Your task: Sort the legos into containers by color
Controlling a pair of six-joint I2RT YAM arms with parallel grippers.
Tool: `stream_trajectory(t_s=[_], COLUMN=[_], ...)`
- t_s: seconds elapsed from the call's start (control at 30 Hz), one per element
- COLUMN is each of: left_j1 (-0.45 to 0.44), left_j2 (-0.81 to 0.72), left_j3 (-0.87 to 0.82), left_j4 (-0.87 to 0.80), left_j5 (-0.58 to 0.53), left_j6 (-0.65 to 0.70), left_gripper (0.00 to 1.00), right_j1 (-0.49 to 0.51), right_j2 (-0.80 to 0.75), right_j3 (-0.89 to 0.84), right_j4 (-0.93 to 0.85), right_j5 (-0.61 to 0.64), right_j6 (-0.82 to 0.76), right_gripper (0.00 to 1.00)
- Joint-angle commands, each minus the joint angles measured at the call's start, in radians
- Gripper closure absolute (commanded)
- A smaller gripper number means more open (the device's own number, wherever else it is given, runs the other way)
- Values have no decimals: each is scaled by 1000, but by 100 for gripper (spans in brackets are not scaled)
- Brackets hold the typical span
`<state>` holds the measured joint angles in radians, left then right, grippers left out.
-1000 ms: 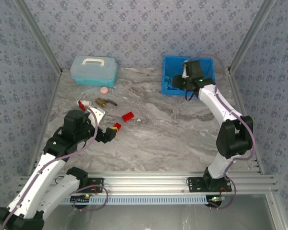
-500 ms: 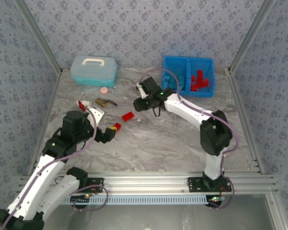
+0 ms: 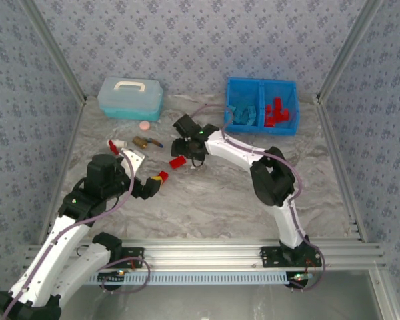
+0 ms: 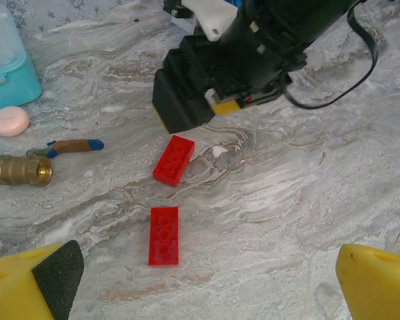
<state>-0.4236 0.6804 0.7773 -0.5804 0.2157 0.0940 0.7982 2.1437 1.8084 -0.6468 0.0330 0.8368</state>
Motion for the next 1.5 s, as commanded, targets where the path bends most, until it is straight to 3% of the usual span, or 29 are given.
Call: stream_trajectory(t_s=[0.0,0.07,0.1,0.7,1.27,1.37,1.47], left_j1=[2,2,2,2,3,3,3], left_j2=[-18,-18,-19,-22,-23,-22,-20], left_j3=[15,14,14,14,14,13,13], left_j4=[-13,-12,-12,-7,-9,-8,-8], left_j5=[-8,-6,-3,1,1,2,3], left_j6=[12,12,12,13,13,11,11], left_gripper=[1,1,1,1,1,1,1], right_j1=[43,52,55,68,77,71,64], right_j2=[75,120,139,381,288,255,210], right_j3=[115,173,196,459,342,310,277], right_j4=[-168,-239,-262,-358,-337,-308,-276], right_j5=[97,127,144,115,169,174,173], right_j6=[230,297,323,401,352,316,288], right_gripper=[19,12,1,0,55,70,73])
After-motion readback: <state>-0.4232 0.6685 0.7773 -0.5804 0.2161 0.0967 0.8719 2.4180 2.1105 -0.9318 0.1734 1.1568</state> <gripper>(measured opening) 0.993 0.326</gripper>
